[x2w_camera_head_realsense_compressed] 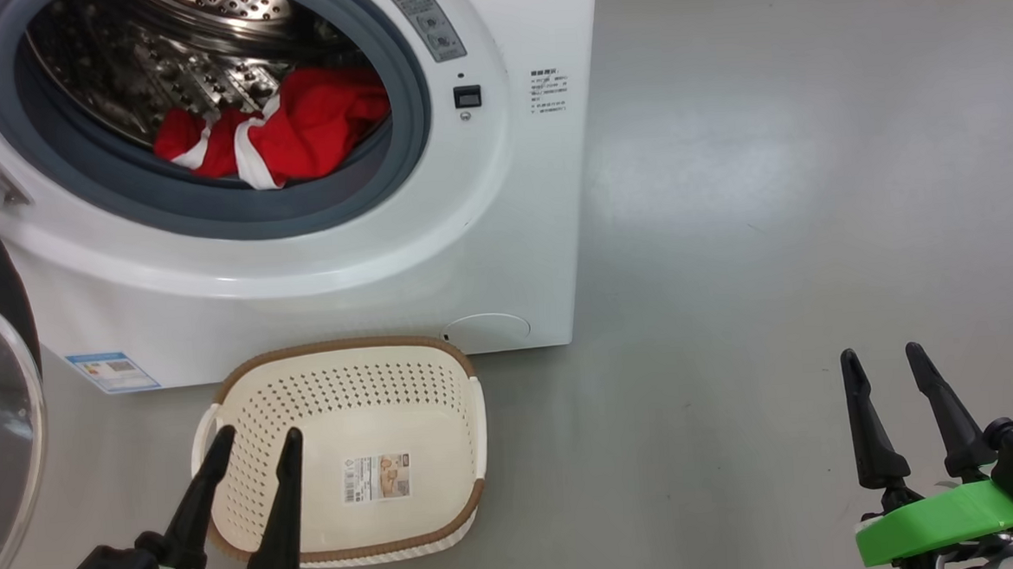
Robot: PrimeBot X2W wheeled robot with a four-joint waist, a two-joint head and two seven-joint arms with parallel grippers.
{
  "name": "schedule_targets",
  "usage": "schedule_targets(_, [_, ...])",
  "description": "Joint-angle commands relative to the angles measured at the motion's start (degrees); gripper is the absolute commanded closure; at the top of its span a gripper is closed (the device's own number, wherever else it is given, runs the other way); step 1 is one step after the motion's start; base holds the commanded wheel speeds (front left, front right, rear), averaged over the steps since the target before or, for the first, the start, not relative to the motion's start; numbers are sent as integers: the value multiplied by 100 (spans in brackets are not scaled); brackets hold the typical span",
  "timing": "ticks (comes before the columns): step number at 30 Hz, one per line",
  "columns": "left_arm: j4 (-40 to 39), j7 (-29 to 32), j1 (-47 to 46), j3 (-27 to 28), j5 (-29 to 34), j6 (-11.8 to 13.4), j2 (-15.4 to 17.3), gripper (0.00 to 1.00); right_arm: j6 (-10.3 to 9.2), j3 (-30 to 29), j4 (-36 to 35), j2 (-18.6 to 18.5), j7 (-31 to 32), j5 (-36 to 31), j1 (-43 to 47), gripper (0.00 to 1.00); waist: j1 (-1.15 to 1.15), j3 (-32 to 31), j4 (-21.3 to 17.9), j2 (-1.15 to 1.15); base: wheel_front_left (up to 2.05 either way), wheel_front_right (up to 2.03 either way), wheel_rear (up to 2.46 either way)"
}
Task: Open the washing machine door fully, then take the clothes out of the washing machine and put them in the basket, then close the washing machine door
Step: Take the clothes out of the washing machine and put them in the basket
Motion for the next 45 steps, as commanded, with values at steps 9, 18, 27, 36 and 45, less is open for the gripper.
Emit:
schedule_targets(9, [-141,-27,-138,198,-108,-31,177,0,37,133,-160,-18,-52,-5,-40,0,0,10,33,0,10,-12,2])
schedule_targets(18, [-128,-27,-187,194,-166,-31,206,0,37,166,-150,-12,-52,-14,-67,0,0,46,64,0,86,-88,1])
schedule_targets(27, [-121,-27,-229,234,-163,-31,192,0,37,189,-166,-9,-52,-34,-100,0,0,75,78,0,97,-97,0])
schedule_targets(36, [-75,-27,-244,289,-86,-31,182,0,37,201,-165,-8,-52,-28,-108,0,0,95,86,0,72,-72,0])
schedule_targets(45, [-43,-27,-273,308,-18,-31,152,0,37,193,-169,-6,-52,-32,-129,0,0,131,117,0,2,-2,0])
